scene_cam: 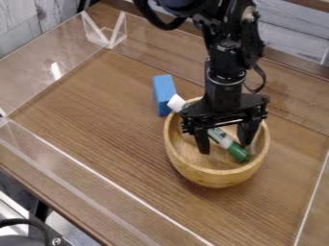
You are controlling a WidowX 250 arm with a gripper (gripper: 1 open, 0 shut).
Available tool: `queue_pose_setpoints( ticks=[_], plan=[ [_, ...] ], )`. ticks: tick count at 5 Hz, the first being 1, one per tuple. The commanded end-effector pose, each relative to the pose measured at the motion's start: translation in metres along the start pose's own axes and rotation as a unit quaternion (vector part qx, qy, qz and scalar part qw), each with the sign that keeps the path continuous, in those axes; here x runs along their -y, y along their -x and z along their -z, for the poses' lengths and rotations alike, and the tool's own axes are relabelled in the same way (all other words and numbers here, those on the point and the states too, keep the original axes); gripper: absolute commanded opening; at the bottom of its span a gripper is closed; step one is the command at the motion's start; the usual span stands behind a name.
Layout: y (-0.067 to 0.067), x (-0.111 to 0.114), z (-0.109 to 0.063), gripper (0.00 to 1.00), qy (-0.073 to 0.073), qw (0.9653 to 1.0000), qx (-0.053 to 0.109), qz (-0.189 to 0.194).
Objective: Remove the green marker from inside the brown bowl and put it on the table
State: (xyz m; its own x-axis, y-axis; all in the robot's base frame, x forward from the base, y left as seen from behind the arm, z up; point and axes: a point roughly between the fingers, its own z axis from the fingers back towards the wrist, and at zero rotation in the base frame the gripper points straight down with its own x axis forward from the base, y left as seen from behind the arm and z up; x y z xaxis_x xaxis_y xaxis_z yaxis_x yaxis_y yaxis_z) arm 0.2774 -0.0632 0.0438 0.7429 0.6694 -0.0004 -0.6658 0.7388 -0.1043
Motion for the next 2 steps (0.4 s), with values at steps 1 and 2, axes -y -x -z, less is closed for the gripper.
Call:
queue_pose_setpoints(
  ticks=[1,2],
  plan=[
    [-0.0022,0.0071,-0.0068,1.0,0.013,0.9998,0.013,0.006],
    [-0.003,0.0078,-0.006,1.0,0.013,0.9998,0.014,0.005]
  ],
)
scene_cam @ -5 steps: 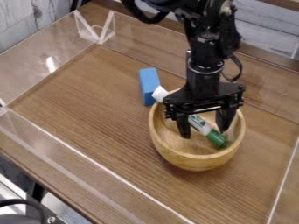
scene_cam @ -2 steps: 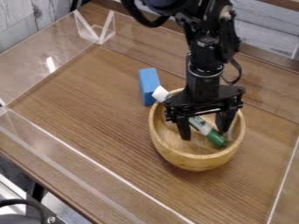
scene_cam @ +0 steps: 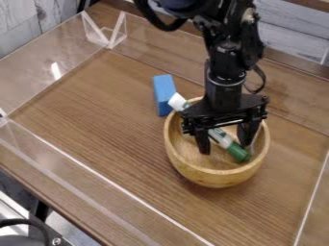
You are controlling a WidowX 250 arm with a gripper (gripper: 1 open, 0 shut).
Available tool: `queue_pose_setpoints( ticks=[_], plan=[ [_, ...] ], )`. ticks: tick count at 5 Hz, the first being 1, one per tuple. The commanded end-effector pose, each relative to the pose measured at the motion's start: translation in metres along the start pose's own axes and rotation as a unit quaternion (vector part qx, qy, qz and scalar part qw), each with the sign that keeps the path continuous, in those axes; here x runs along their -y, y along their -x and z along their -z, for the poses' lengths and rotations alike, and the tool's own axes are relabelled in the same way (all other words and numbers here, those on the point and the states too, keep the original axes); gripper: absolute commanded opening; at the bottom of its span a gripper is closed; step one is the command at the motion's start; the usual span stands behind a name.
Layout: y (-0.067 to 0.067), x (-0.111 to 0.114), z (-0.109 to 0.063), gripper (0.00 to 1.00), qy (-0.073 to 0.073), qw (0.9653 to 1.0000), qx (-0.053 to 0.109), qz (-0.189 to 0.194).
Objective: Remove the green marker from inside the brown bowl and put it on the table
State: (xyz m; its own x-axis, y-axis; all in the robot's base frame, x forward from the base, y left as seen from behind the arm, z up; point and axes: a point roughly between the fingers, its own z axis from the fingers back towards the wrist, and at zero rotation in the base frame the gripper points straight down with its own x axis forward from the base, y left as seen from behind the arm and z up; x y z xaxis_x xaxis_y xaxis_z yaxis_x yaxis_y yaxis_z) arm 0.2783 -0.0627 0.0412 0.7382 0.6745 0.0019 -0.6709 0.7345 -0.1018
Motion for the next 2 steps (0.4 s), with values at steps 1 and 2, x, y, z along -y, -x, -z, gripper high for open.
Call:
queue_pose_setpoints(
  ticks=[1,2],
  plan=[
    [-0.0027,0.0085,-0.0077,1.0,0.014,0.9998,0.014,0.006],
    [-0.0034,0.0092,-0.0072,1.0,0.013,0.9998,0.016,0.005]
  ],
)
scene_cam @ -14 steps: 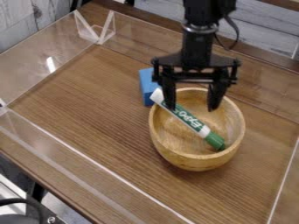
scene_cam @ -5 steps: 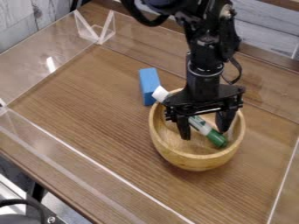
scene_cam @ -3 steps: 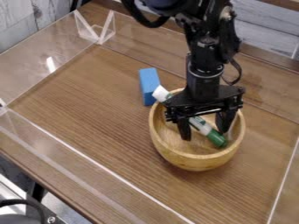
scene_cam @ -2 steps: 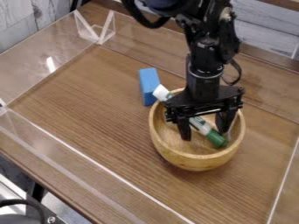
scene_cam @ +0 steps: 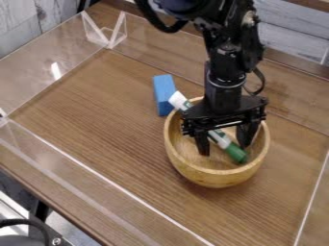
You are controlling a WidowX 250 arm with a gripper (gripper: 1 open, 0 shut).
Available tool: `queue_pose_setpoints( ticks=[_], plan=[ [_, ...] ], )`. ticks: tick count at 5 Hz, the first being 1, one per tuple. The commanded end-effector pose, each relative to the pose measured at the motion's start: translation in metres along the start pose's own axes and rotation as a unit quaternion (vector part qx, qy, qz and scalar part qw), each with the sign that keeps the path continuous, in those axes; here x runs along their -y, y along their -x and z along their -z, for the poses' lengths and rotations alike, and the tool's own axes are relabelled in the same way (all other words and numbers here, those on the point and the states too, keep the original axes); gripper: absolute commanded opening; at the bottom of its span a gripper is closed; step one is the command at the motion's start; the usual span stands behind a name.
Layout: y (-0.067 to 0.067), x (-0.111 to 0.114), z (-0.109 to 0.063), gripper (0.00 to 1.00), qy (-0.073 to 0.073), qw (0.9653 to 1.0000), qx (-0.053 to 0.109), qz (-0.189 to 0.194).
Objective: Remove the green marker from inside the brown bowl and put it on the table
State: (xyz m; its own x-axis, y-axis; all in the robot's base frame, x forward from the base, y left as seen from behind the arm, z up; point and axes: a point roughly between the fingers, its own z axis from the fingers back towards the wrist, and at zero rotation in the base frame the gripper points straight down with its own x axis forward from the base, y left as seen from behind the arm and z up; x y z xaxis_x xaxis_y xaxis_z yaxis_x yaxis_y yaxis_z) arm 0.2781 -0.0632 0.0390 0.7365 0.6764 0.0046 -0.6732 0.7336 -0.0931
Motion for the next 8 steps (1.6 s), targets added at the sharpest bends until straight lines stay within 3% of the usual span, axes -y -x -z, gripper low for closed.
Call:
queue_pose_setpoints(
  ticks=[1,8],
  plan=[
    [-0.005,0.01,-0.009,0.0,0.016,0.9997,0.016,0.004],
    [-0.004,0.005,-0.04,0.0,-0.001,0.9997,0.014,0.02]
  ],
)
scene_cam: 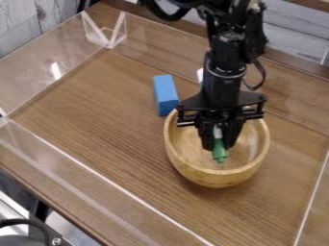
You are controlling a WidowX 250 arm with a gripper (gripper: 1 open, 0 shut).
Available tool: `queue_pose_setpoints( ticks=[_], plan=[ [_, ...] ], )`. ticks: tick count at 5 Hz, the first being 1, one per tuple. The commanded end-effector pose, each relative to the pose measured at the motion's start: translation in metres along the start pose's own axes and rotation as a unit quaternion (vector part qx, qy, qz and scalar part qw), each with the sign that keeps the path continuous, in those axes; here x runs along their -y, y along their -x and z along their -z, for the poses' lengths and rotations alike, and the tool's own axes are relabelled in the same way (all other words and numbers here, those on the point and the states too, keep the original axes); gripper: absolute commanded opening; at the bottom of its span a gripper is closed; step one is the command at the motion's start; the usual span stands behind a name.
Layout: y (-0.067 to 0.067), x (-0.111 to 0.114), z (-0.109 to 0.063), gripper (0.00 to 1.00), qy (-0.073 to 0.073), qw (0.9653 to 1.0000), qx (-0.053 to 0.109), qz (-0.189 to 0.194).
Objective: Remove the green marker from inside the brown bowl and put it on the table
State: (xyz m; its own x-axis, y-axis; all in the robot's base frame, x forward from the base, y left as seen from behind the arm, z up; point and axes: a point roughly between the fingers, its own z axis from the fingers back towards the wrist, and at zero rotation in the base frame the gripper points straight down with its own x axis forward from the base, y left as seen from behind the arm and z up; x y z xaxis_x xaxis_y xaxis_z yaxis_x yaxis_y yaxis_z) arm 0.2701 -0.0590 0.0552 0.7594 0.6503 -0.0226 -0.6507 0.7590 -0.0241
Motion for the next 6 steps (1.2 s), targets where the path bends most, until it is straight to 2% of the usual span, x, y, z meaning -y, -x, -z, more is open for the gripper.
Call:
queue_pose_setpoints(
  ticks=[1,4,6],
  plan=[
    [-0.007,0.008,-0.028,0.0,0.032,0.9991,0.028,0.004],
    [-0.01,0.004,-0.043,0.0,0.035,0.9991,0.026,0.001],
    [-0.013,-0.001,-0.056,0.0,0.042,0.9988,0.023,-0.008]
  ],
)
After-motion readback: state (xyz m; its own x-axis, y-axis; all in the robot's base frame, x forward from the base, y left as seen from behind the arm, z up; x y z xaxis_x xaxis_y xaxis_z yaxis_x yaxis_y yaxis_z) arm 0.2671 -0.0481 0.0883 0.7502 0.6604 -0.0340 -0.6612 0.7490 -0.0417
